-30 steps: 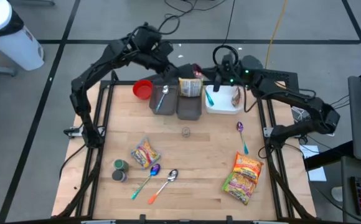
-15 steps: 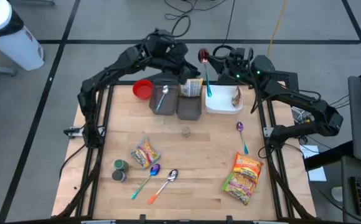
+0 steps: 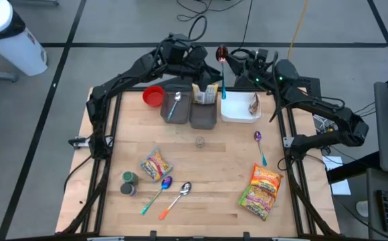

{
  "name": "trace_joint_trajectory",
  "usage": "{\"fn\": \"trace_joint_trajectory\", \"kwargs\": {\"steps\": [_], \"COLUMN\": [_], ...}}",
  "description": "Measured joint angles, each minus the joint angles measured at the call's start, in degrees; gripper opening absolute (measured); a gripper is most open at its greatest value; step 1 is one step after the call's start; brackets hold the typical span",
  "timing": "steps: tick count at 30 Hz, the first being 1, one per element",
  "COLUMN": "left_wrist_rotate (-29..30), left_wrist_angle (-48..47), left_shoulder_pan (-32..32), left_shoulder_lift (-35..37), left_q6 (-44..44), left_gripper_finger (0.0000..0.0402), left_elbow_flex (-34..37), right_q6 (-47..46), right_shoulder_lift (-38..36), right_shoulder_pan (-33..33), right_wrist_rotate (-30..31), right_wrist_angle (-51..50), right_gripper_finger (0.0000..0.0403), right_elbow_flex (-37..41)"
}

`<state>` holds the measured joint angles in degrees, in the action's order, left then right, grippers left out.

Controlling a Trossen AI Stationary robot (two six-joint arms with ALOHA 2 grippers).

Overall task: Pick & Place Food Item
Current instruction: Put the top left purple and blue spoon into the left black bin

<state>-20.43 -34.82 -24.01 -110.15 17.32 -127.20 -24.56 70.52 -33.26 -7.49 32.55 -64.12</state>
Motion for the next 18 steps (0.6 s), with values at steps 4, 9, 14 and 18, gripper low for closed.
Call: {"fn": "trace_joint_trajectory", "kwargs": {"steps": [4, 9, 14, 18], "left_wrist_rotate": [1.8, 2.5, 2.0, 2.0], "left_wrist_angle": [0.4, 3.0, 4.0, 4.0], "left_shoulder_pan": [0.0, 0.0, 0.1, 0.1], "left_shoulder_lift": [0.0, -0.6, -1.8, -2.1], "left_q6": [0.4, 1.2, 2.4, 2.7], "left_gripper_finger": [0.0182, 0.0182, 0.0182, 0.0171], "left_elbow_flex": [0.0, 0.0, 0.0, 0.0], "right_q6": [0.0, -0.3, -0.3, -0.1], "right_shoulder_lift": [0.0, 0.2, 0.3, 0.3], "right_shoulder_pan": [0.0, 0.0, 0.2, 0.4], "right_wrist_rotate": [0.0, 0.1, 0.2, 0.2], "right_wrist_angle": [2.0, 3.1, 3.2, 3.2], "right_gripper_finger": [0.0000, 0.0000, 0.0000, 0.0000], "right_elbow_flex": [0.0, 0.0, 0.0, 0.0]}}
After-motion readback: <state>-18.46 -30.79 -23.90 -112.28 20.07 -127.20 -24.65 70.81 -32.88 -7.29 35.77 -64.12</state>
